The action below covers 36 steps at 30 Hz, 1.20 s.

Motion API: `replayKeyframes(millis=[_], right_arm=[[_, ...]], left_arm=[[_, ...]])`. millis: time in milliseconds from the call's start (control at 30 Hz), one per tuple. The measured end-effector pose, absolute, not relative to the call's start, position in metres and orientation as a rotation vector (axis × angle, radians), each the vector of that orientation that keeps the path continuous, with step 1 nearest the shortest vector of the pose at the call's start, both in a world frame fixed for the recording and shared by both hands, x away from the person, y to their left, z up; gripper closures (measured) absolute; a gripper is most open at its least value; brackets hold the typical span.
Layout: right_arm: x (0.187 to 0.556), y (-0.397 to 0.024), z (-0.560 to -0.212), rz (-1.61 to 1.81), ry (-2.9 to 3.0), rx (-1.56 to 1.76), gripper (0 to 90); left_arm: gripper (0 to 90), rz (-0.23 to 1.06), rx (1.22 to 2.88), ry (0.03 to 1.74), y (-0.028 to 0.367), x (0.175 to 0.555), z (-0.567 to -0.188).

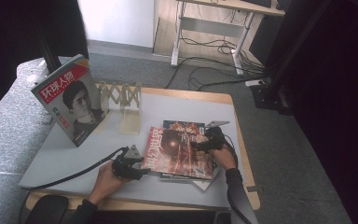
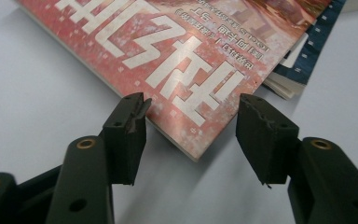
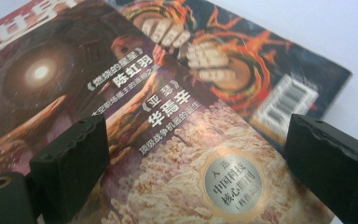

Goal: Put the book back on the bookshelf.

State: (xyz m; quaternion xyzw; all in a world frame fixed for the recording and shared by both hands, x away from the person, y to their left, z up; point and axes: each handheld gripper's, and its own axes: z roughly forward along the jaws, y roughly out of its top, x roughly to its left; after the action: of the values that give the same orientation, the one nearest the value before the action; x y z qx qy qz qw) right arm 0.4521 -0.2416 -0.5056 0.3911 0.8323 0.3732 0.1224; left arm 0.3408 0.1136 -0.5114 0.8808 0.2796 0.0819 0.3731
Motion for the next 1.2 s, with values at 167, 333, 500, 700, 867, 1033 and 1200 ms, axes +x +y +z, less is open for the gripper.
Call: replayKeyframes(millis=[167, 333, 500, 700, 867, 1033, 1200], right_arm=[[0.438, -0.257, -0.508, 1.107, 2.411, 1.198, 6.8], [0.422, -0.272, -0.509, 1.127, 2.396, 1.217, 8.1], [0.406, -0.281, -0.510, 1.137, 2.370, 1.211, 9.0], [0.393, -0.283, -0.510, 1.141, 2.350, 1.195, 11.3], [0.385, -0.282, -0.508, 1.122, 2.350, 1.161, 13.7], [0.375, -0.283, -0.508, 1.112, 2.344, 1.161, 13.5], [0.366, -0.285, -0.508, 1.117, 2.348, 1.156, 12.6]], left_arm=[[48.0, 0.202, 2.226, 0.752, 0.114, 0.350, -0.512], [51.0, 0.205, 2.201, 0.783, 0.115, 0.360, -0.512], [51.6, 0.200, 2.175, 0.803, 0.115, 0.369, -0.514], [51.7, 0.200, 2.146, 0.825, 0.115, 0.377, -0.515], [52.4, 0.271, 2.183, 0.815, 0.108, 0.382, -0.511], [52.7, 0.284, 2.182, 0.828, 0.104, 0.392, -0.509], [51.9, 0.285, 2.162, 0.846, 0.103, 0.401, -0.510]])
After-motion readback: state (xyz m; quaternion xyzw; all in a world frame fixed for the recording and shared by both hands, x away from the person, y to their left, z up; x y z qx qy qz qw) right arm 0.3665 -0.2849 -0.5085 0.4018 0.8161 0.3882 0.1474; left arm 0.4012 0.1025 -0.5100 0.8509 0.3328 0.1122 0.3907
